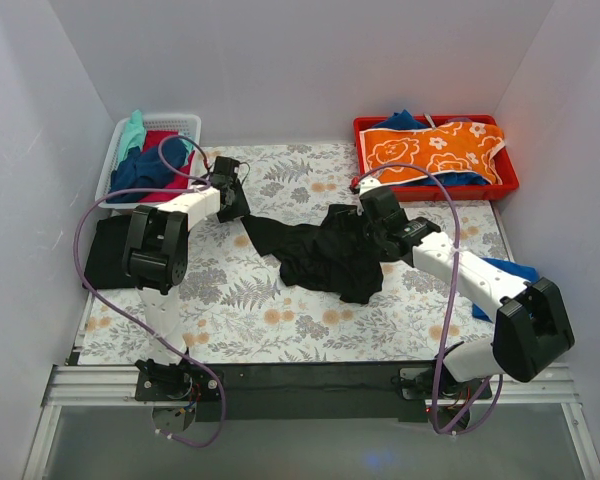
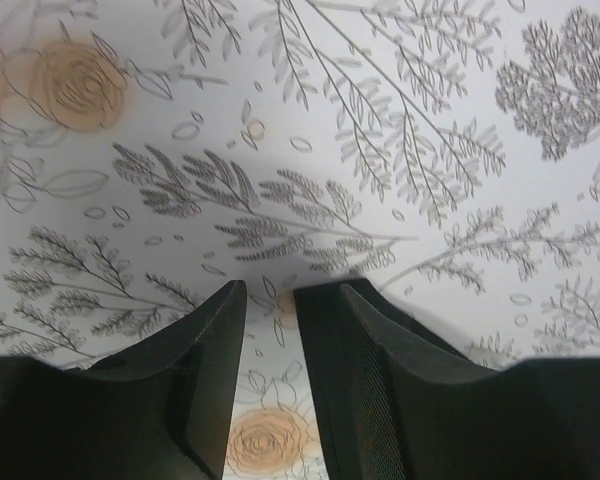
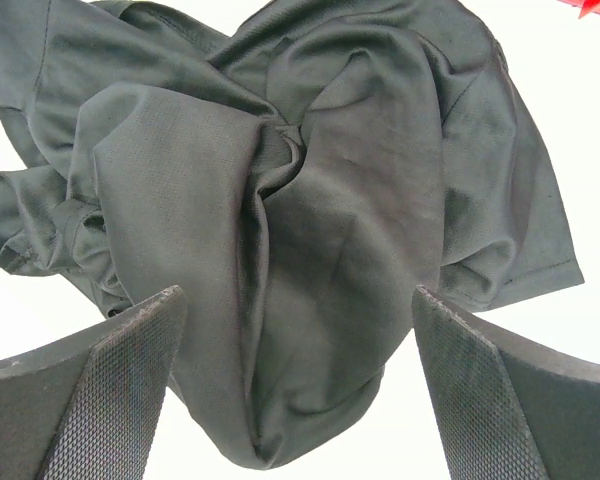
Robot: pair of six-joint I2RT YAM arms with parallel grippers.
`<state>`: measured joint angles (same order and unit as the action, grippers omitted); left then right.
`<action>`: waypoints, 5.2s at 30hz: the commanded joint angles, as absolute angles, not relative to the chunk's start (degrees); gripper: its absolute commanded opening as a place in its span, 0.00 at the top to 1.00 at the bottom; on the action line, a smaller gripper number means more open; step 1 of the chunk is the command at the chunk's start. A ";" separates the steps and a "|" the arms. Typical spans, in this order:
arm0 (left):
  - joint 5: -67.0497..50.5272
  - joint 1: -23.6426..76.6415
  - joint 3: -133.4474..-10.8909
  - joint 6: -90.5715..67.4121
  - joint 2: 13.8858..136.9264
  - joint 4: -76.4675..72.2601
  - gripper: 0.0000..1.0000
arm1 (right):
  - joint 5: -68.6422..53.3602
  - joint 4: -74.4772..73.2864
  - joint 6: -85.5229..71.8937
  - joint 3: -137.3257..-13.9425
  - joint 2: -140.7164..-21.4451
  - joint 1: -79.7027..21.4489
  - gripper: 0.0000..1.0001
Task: Fold and stack the t-shirts
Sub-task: Flatten the tshirt out
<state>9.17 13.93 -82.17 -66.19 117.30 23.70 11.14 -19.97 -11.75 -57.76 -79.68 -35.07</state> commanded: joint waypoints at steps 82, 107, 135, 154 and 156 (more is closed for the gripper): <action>18.45 20.22 -79.18 -67.15 109.77 30.15 0.55 | 17.49 -21.80 -14.50 -59.06 -79.19 -37.62 0.05; 20.58 19.51 -85.87 -67.76 122.34 34.45 0.80 | 20.47 -22.67 -14.24 -57.39 -77.17 -37.62 0.05; 26.54 17.84 -95.10 -70.14 95.20 40.69 1.00 | 7.47 -23.73 -12.56 -61.61 -86.47 -39.20 0.22; 24.35 17.84 -92.99 -69.87 89.74 42.19 1.00 | 2.20 -13.27 -12.74 -74.26 -101.78 -40.52 0.17; 24.17 17.84 -92.29 -69.96 89.65 42.54 1.00 | 2.63 -13.18 -13.27 -74.71 -102.56 -40.52 0.18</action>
